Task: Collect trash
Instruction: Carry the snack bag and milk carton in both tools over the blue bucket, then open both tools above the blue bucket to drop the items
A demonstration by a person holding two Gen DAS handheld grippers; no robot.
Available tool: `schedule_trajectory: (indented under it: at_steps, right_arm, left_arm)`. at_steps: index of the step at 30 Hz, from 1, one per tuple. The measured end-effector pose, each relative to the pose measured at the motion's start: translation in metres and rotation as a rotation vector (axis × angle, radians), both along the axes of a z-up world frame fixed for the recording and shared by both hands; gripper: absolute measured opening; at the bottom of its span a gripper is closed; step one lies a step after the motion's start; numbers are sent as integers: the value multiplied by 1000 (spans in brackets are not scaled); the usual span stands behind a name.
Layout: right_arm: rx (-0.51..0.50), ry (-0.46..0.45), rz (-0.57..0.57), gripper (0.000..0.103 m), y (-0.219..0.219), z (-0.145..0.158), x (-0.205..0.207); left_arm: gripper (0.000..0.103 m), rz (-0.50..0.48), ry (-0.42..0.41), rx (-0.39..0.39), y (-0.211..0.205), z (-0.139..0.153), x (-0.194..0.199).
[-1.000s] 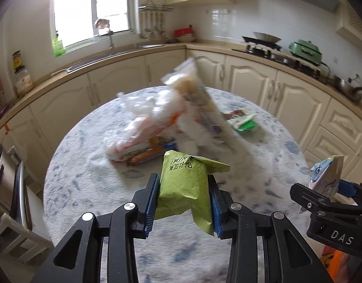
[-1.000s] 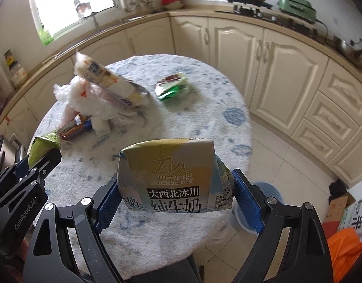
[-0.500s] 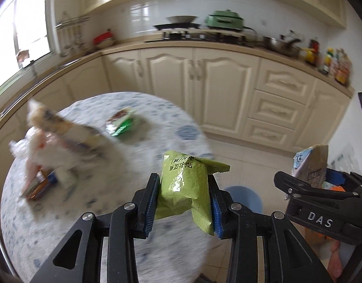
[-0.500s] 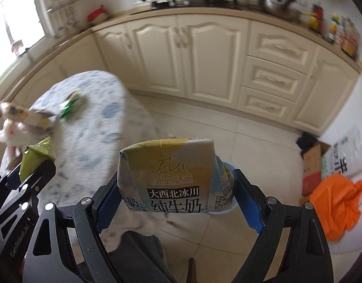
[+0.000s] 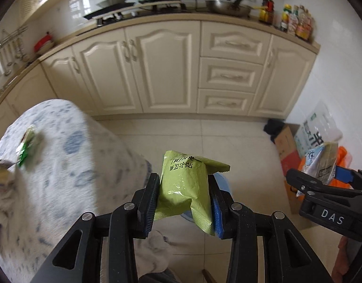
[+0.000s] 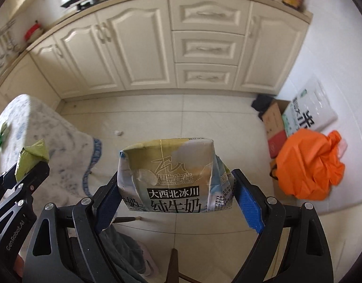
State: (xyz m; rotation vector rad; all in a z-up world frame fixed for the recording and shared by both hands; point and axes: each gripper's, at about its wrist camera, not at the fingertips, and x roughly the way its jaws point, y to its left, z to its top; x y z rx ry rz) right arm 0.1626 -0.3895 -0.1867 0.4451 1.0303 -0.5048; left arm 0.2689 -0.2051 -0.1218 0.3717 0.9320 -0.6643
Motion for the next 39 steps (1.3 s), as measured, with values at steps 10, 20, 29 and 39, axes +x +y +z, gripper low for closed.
schedule_trajectory:
  at_steps: [10,20,29,39]
  right_arm:
    - [59,56,-63,89,-21,-30,-10]
    - [66,43,1,89,-10,-34,16]
    - [33,39,58,98,13,-26,53]
    - [41,78,59,99,18,-31,50]
  left_arm:
    - [82,-41,34,41,-66,-22,52]
    - [81,73,-16,70,-56,-23,87]
    - [82,138,-42,39,-30,-16,80]
    - [82,153,-41,35,4,-2,34]
